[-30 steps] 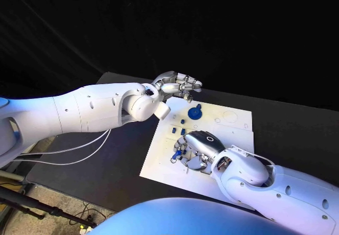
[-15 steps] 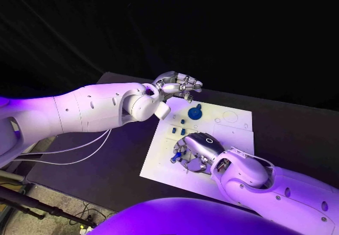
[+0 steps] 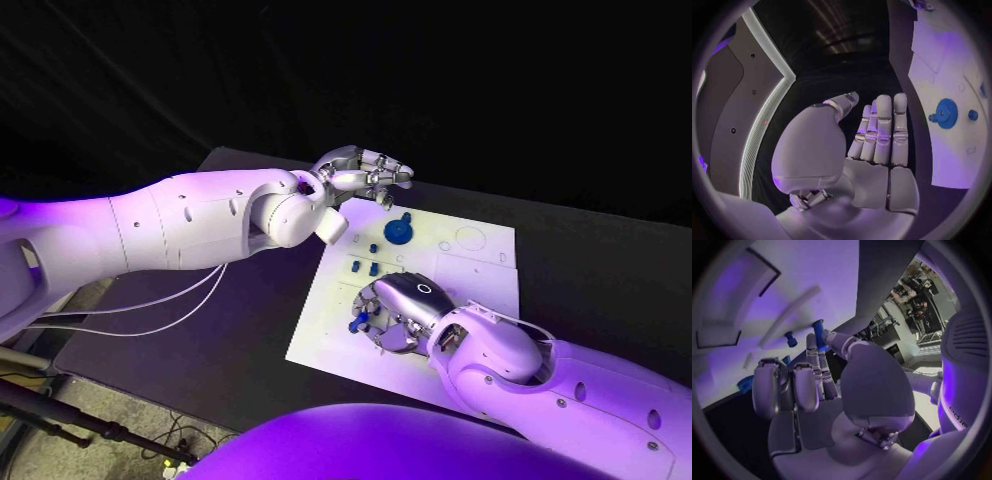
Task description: Assemble the parts on the task board
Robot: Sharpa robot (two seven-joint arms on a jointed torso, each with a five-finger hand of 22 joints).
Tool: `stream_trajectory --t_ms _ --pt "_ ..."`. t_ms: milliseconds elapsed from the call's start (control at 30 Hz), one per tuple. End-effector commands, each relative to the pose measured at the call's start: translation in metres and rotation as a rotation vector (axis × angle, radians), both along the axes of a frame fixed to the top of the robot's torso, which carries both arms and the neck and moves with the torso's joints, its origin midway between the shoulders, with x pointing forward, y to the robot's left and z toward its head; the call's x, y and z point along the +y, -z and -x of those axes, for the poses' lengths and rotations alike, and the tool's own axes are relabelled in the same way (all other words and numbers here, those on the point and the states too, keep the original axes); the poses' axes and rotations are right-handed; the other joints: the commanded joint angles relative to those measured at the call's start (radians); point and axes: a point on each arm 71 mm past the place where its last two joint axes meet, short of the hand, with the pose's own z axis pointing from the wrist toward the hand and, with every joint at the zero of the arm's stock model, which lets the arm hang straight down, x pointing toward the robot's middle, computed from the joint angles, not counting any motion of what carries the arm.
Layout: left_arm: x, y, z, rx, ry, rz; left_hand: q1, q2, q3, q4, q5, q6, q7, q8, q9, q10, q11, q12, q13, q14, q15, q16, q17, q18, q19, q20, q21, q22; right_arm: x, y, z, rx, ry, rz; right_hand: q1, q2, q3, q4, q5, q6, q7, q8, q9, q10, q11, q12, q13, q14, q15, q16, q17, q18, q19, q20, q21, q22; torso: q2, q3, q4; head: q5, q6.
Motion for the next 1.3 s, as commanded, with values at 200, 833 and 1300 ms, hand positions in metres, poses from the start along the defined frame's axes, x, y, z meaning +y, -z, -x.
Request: stream_trajectory --t_ms 200,833,1300 --pt "-0.002 -0.001 0.001 0.001 0.015 0.012 -0.005 0.004 0.004 -0.002 0.004 -0.009 -0.001 0.003 0.001 -0.007 -0.003 0.007 -0.001 0.003 0.002 -0.001 -0.001 0.012 0.004 0.002 -0.004 -0.001 0.003 0.004 0.003 0.002 -0.029 0.04 -0.01 0.002 0.0 -0.009 0.004 0.005 0.0 0.003 0.003 -0.004 0.004 -0.003 0.001 0.024 -0.002 0.004 -0.002 -0.006 0.018 -0.006 -0.003 0.201 0.0 -0.0004 -0.0004 0.0 0.0" --pt "-0.001 -0.001 0.001 0.002 0.015 0.011 -0.006 0.005 0.005 -0.002 0.004 -0.01 -0.001 0.005 0.002 -0.008 -0.003 0.007 -0.001 0.003 0.002 -0.001 -0.002 0.012 0.005 0.002 -0.004 -0.002 0.007 -0.001 0.007 -0.037 -0.033 0.005 -0.067 -0.064 -0.024 -0.041 0.035 -0.183 0.032 -0.091 -0.022 -0.028 0.018 -0.024 0.027 0.02 0.011 0.001 -0.011 -0.003 0.009 0.007 -0.013 0.197 -0.001 0.0001 0.0 -0.01 0.0" --pt "-0.001 -0.001 0.001 0.002 0.013 0.01 -0.005 0.004 0.005 -0.002 0.004 -0.011 -0.001 0.006 0.002 -0.009 -0.002 0.007 -0.002 0.003 0.002 0.0 -0.002 0.012 0.005 0.002 -0.004 -0.002 -0.016 -0.013 0.009 -0.068 0.024 -0.108 -0.064 -0.057 -0.031 -0.05 0.055 -0.188 0.03 -0.091 -0.028 0.0 0.009 0.003 0.05 0.018 0.004 -0.003 -0.019 0.0 0.003 0.002 -0.025 0.193 -0.001 -0.0001 -0.0008 -0.037 0.0"
